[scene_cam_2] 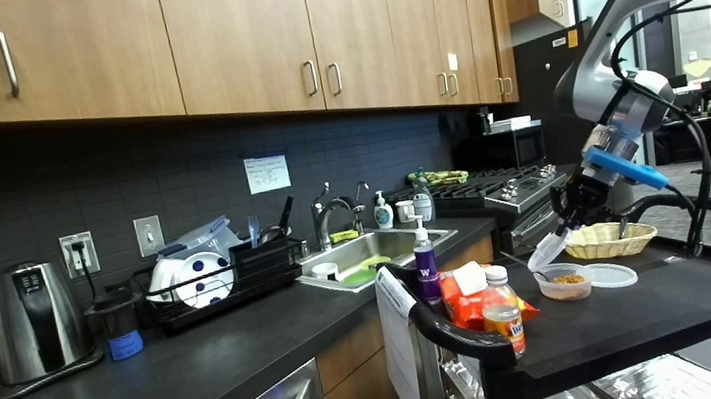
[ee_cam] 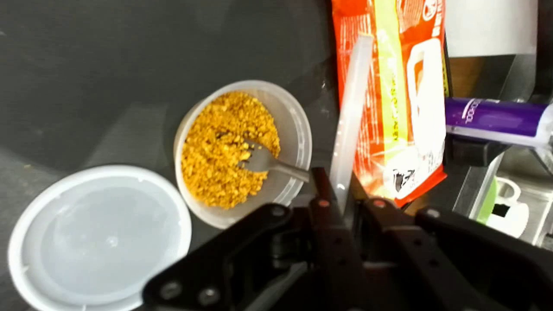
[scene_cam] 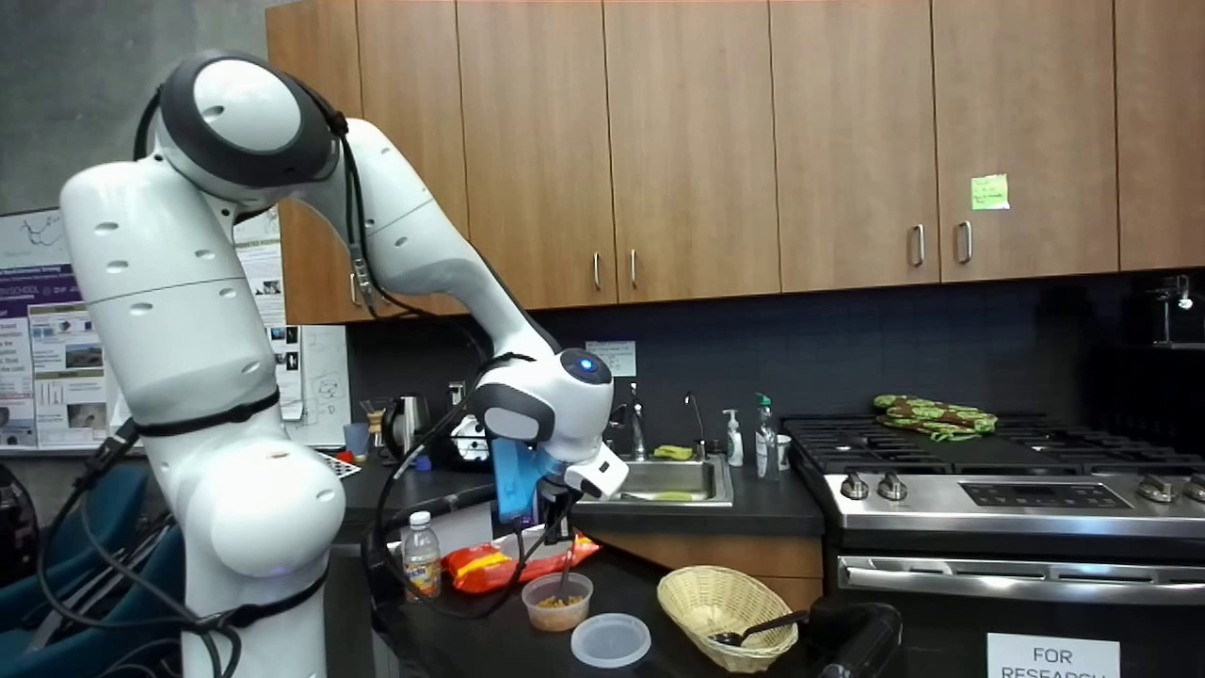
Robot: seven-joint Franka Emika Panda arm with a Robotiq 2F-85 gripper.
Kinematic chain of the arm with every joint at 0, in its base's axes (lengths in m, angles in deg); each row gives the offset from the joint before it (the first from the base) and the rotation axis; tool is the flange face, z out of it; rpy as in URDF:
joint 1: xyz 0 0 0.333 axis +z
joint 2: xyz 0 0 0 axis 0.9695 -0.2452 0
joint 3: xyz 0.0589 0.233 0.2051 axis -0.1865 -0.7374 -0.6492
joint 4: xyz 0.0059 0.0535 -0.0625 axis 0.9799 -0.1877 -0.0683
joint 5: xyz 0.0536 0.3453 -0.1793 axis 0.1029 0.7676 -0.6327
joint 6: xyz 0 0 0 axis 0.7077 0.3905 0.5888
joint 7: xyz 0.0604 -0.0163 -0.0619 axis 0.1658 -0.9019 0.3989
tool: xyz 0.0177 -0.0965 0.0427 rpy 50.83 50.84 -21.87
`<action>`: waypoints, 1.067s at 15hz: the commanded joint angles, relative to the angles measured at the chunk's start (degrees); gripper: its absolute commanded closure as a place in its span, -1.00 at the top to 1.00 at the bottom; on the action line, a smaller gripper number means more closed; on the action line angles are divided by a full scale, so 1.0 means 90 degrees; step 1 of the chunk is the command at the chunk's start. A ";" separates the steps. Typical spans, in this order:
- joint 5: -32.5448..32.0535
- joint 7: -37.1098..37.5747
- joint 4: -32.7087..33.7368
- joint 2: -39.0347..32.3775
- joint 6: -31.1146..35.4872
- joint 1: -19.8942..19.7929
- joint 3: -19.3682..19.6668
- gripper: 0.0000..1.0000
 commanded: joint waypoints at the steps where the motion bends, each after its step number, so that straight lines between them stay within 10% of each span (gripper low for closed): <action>1: -0.0716 0.0719 -0.0468 0.0835 0.0197 -0.0304 0.0181 -0.95; 16: -0.3103 0.2970 -0.0114 0.0800 0.0277 -0.0886 0.0708 -0.95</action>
